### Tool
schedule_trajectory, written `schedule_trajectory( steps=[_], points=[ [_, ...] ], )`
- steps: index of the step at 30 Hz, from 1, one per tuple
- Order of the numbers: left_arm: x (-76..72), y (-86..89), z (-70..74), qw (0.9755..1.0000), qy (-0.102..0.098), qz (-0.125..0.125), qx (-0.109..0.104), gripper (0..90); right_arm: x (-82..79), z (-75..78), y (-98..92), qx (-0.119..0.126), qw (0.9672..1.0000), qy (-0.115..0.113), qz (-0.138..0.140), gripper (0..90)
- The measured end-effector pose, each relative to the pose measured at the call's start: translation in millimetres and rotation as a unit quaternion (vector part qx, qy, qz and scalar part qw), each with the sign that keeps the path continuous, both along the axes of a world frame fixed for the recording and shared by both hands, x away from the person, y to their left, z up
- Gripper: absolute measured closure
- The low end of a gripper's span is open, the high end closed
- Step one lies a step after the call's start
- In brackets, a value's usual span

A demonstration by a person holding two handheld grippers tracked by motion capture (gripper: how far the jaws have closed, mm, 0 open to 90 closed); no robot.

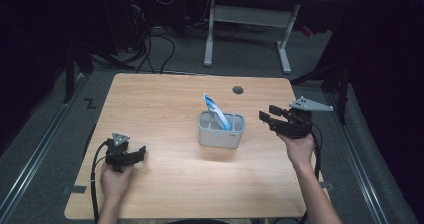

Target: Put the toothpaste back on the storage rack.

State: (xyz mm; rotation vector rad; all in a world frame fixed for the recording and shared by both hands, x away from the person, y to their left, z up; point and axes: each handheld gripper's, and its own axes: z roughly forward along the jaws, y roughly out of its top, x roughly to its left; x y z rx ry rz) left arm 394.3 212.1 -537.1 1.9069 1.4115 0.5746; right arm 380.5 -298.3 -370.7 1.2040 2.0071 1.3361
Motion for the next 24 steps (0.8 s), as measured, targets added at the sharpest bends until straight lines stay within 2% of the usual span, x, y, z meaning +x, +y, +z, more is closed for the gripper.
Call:
schedule_trajectory(
  steps=[11, 24],
  points=[
    [0.0, -0.2, 0.0, 1.0, 0.0, 0.0, 0.001, 24.5, -8.6, -2.3, -9.1, 0.013, 0.9999, -0.005, -0.009, 48.7],
    [0.0, -1.0, 0.0, 1.0, 0.0, 0.001, 0.005, 24.5, -17.6, -14.2, -19.1, 0.02, 0.9995, -0.005, -0.023, 48.7]
  ],
)
